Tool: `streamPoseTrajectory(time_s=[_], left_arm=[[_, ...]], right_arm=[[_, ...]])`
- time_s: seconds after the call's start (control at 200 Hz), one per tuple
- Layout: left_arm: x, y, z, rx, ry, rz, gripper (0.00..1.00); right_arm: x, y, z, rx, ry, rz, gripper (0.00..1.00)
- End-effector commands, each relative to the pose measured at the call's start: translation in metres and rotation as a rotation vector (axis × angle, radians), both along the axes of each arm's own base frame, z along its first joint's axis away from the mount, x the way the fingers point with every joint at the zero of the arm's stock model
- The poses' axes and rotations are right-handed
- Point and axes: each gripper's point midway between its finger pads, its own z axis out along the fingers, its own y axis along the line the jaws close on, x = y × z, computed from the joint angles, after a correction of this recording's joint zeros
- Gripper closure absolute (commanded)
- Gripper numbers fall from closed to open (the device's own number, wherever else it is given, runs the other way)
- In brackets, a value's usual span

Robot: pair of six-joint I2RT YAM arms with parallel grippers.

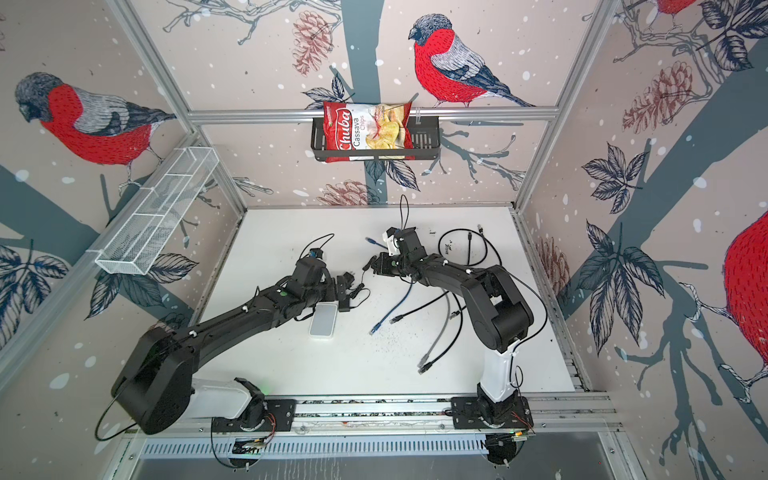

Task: Insert the plug into the switch port
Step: 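Release the cord with the left gripper and grasp the white switch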

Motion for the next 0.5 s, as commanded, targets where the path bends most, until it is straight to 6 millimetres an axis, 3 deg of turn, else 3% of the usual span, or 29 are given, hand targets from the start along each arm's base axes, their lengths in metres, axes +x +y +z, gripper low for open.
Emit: streamPoseTrajectory(time_s=[0.0, 0.215, 0.495], left_arm=[[-0.042, 0.026, -0.029, 0.086, 0.209, 0.081, 0.02], [-0.073, 0.031, -0.031, 0.082, 0.286, 0.077, 0.02], [-0.075, 0.03, -0.051, 0.093, 0.336, 0.098, 0.02]], right_arm=[[-0.002, -0.001, 0.002, -0.012, -0.021, 0.018, 0.97], [-0.006, -0.002, -0.003, -0.007, -0.013, 0.023, 0.96], [-0.009, 0.004, -0.003, 0.019, -0.001, 0.04, 0.95]])
